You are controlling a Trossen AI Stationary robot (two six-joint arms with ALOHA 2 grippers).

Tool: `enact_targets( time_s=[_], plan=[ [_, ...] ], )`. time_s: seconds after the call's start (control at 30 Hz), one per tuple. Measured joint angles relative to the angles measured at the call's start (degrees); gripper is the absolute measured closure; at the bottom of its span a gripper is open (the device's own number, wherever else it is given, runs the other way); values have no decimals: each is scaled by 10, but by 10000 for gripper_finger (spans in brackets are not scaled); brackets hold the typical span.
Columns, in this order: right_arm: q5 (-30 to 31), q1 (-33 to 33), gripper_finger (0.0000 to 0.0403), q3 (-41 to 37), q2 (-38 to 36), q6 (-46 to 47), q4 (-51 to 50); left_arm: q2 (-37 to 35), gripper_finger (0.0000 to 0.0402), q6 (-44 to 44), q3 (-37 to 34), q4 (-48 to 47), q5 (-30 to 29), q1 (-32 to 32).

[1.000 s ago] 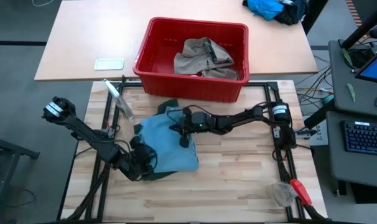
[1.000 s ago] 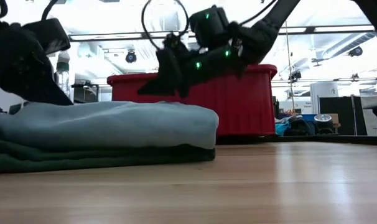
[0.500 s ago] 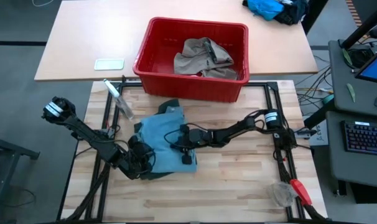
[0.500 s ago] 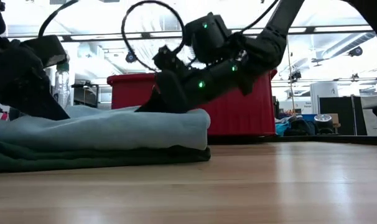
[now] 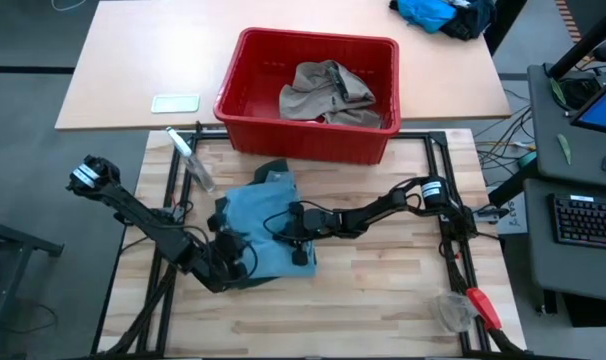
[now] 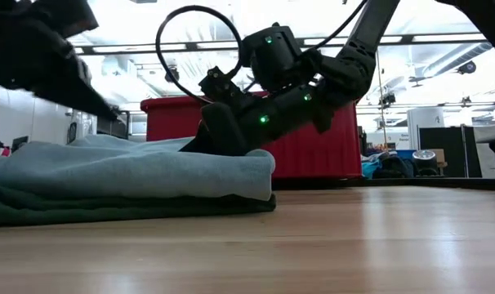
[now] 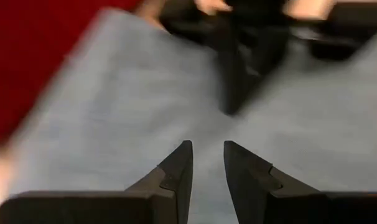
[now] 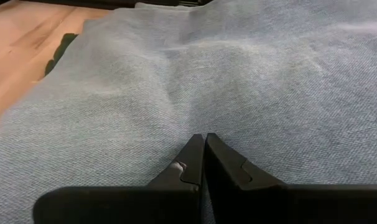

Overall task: Fold Laundry from Bin
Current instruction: Stack the blue jeans on top of the green polo shirt

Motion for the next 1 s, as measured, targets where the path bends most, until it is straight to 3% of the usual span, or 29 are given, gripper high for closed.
enact_targets(
  time_s=[0.13, 0.37, 0.6, 0.8, 1.0],
  plan=[
    [1, 1, 394, 0, 0, 0, 0, 0, 326, -28, -2, -67, -44, 23],
    [2, 5, 394, -1, 0, 0, 0, 0, 326, -142, -63, -128, -47, 86],
    [4, 7, 394, -1, 0, 3, 0, 0, 326, -269, -62, -248, -41, 130],
    [3, 7, 394, -1, -9, 12, -2, 0, 326, -276, -16, -316, -31, 130],
    [-1, 7, 394, -4, -48, 21, -22, 0, 326, -194, 66, -346, -10, 119]
  ],
)
